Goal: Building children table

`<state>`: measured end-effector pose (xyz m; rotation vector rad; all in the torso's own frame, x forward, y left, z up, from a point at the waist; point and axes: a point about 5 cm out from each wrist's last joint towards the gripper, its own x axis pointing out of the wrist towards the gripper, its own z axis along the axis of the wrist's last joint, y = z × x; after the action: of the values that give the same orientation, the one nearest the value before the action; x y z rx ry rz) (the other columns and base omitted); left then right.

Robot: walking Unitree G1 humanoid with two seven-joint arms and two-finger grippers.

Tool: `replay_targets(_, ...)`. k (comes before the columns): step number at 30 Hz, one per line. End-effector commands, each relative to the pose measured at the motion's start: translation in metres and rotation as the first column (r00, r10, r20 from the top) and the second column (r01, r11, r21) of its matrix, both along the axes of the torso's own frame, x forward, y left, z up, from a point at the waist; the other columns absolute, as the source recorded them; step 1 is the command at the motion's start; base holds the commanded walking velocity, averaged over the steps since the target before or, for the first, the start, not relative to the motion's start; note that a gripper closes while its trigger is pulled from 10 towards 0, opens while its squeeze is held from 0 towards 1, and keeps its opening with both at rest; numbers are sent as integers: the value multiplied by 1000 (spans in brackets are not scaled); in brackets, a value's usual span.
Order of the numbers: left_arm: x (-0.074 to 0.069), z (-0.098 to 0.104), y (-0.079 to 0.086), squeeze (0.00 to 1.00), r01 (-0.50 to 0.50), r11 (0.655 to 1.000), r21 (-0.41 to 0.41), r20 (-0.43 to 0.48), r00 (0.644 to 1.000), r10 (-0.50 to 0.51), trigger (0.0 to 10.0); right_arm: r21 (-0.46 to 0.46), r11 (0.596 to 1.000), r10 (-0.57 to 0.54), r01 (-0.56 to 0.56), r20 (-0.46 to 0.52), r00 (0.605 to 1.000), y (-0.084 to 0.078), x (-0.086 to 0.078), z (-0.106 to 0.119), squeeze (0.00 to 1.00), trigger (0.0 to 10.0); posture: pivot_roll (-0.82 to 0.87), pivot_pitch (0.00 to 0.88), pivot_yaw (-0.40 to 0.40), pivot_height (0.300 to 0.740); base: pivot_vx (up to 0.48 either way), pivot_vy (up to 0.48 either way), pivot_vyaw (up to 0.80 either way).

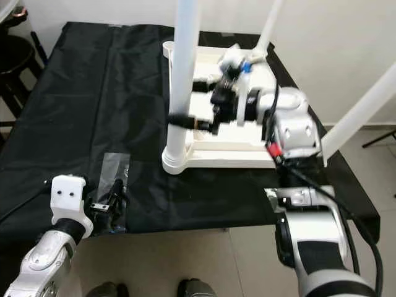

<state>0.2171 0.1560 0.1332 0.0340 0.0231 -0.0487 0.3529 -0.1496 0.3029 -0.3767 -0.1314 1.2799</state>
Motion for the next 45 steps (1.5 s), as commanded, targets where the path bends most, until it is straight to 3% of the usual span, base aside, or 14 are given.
replay_targets(1, -5, -1, -2, 0, -1, 1000, 3, -15, 1000, 1, 10000, 19, 1000, 19, -19, -10, 1000, -5, 1, 1, 0, 10000, 63, 213, -102, 740, 0, 0, 0)
replay_targets(4, -10, 2, -2, 0, -1, 1000, 8, -14, 1000, 2, 10000, 20, 997, 73, -73, -25, 997, -9, 3, 6, 0, 7725, 69, 228, -101, 740, 0, 0, 0)
replay_targets(5, -13, 4, -2, 0, -2, 1000, 10, -15, 1000, 2, 10000, 18, 995, 103, -103, -36, 994, -11, 3, 8, 0, 0, 76, 249, -95, 740, 0, 0, 0)
replay_targets(17, -20, 9, -2, 0, -3, 1000, 11, -19, 1000, 3, 10000, -6, 987, 158, -159, -61, 986, -23, 0, 6, 0, 0, 49, 261, -99, 740, 0, 0, 0)
replay_targets(24, -14, 6, -3, 0, -7, 1000, 8, -19, 1000, 7, 10000, 148, 959, -221, 242, -142, 965, 9, -14, -43, 0, 0, 20, 233, -138, 740, 0, 0, 0)
replay_targets(27, 2, 0, -1, 0, -17, 1000, 14, -23, 1000, 18, 10000, 10, 577, -756, 817, -372, 538, 37, -58, -144, 0, 0, -12, 168, -138, 740, 0, 0, 0)
replay_targets(29, 6, -2, -1, 0, -15, 1000, 14, -23, 1000, 16, 10000, -8, 508, -794, 861, -391, 465, 43, -61, -153, 0, 0, -13, 146, -137, 740, 0, 0, 0)
replay_targets(39, 24, -10, 1, 0, -14, 1000, 9, -33, 999, 14, 10000, 57, 530, -756, 846, -419, 502, 59, -33, -141, 0, 0, -12, 85, -125, 740, 0, 0, 0)
replay_targets(40, 25, -10, 1, 0, -13, 1000, 9, -33, 999, 14, 10000, 72, 563, -747, 823, -382, 544, 54, -27, -132, 0, 10000, -14, 98, -113, 740, 0, 0, 0)
replay_targets(41, 25, -10, 1, 0, -13, 1000, 9, -33, 999, 14, 10000, 72, 563, -747, 823, -382, 544, 54, -27, -132, 0, 10000, -14, 98, -113, 740, 0, 0, 0)
replay_targets(42, 26, -10, 1, 0, -12, 1000, 9, -32, 999, 12, 10000, 96, 572, -735, 814, -380, 562, 50, -26, -125, 188, 10000, -17, 103, -111, 740, 0, 0, 0)
replay_targets(43, 26, -10, 1, 0, -12, 1000, 9, -32, 999, 12, 10000, 96, 572, -735, 814, -380, 562, 50, -26, -125, 188, 10000, -17, 103, -111, 740, 0, 0, 0)
replay_targets(44, 25, -8, 1, 0, -10, 1000, 7, -29, 1000, 10, 10000, 122, 633, -694, 764, -349, 630, 46, -25, -116, 1000, 10000, -14, 120, -108, 740, 0, 0, 0)
replay_targets(45, 22, -7, 0, 0, -6, 1000, 5, -25, 1000, 7, 10000, 171, 726, -617, 666, -265, 741, 40, -24, -103, 1000, 10000, -10, 137, -107, 740, 0, 0, 0)
